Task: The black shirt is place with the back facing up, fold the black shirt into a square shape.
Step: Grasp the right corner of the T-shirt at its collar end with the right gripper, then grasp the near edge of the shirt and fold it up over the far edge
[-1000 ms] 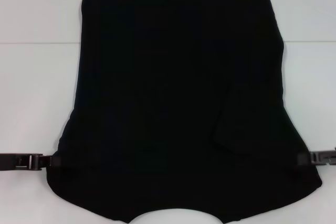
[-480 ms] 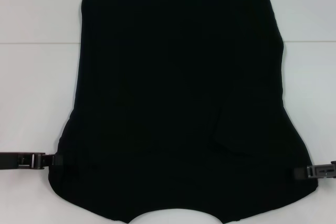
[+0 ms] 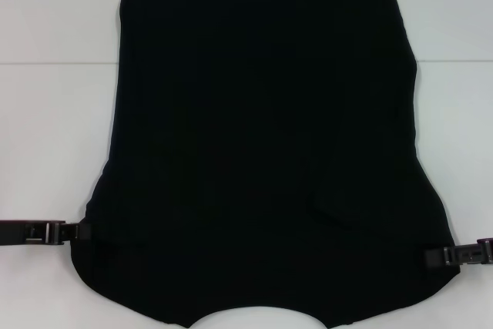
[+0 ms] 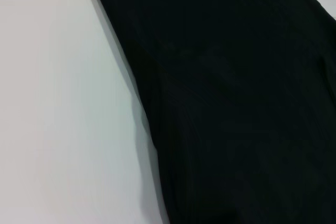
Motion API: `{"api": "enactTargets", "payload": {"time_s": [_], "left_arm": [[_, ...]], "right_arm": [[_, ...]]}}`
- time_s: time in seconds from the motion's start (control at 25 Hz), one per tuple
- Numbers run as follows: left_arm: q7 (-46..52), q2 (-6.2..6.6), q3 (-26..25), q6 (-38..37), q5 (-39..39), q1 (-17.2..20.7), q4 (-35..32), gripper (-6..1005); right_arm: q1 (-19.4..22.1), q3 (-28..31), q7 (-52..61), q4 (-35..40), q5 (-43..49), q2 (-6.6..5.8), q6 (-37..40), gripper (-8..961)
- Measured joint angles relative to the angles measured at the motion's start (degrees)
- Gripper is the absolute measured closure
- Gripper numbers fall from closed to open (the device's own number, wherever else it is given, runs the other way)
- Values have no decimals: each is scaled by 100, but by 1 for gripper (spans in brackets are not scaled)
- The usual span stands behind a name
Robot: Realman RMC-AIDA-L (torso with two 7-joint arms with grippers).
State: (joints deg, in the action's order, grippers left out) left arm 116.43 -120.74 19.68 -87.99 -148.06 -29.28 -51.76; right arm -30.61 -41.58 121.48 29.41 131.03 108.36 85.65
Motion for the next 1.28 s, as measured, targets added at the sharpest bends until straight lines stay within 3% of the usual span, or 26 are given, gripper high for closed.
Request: {"api": "enactTargets", "payload": {"time_s": [0.08,0.72,1.04,1.28], "left_arm": [[-4,-1,0,4,0,-5,0,949],[-7,21,-8,134,0,-32,136,941],[107,66,-427,-65,81,-12,140,937],[98,92,-990,-582,126,103,141,934]], "right_arm": [[-7,1,0,0,9,0,-38,94],[-47,24,-26,3,66,19,-182,753],[231,338,-334,4,41,-1,-137,889],[500,831,-709,11,36,-63,28,888]]}}
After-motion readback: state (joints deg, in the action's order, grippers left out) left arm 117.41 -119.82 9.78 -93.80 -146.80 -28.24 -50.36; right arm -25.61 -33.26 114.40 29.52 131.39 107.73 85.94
